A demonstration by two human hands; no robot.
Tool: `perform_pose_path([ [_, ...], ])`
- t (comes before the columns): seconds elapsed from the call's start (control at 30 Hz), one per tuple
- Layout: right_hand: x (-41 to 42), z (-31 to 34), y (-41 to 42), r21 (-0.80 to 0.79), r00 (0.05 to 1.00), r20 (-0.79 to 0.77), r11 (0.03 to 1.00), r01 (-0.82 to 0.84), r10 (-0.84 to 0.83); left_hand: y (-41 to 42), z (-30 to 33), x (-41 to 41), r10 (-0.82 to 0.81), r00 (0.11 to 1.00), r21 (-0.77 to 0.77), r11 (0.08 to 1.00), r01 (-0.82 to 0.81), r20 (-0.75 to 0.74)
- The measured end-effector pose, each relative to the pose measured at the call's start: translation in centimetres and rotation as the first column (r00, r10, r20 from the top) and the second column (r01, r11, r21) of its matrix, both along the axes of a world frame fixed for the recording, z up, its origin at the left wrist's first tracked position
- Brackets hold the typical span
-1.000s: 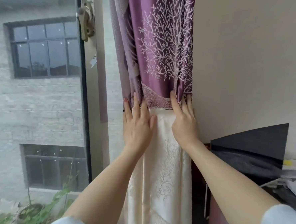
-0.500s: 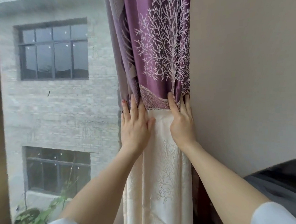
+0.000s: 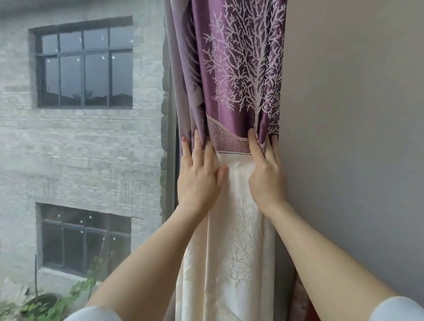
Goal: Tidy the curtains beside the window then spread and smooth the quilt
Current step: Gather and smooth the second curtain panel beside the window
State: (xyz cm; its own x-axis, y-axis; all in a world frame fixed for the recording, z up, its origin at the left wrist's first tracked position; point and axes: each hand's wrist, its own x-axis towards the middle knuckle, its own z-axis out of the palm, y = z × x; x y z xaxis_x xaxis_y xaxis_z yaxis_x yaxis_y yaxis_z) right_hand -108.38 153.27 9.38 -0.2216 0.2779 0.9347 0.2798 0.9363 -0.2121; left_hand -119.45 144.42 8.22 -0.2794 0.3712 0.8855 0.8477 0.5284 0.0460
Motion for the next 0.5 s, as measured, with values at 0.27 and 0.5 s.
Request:
perform_pose_path([
  [0.27, -9.4, 1.1, 10.0, 0.029, 0.999, -0.009, 0.998, 0.053, -0.052, 10.0, 0.8, -9.0, -0.040, 0.998, 0.064, 0.997, 0.043, -0.047],
  [0.5, -16.1, 1.5, 17.4, 0.024, 0.996, 0.007, 0.996, 0.087, -0.087, 17.9, 1.2, -15.2, -0.068, 0.998, 0.064, 0.996, 0.067, 0.001],
])
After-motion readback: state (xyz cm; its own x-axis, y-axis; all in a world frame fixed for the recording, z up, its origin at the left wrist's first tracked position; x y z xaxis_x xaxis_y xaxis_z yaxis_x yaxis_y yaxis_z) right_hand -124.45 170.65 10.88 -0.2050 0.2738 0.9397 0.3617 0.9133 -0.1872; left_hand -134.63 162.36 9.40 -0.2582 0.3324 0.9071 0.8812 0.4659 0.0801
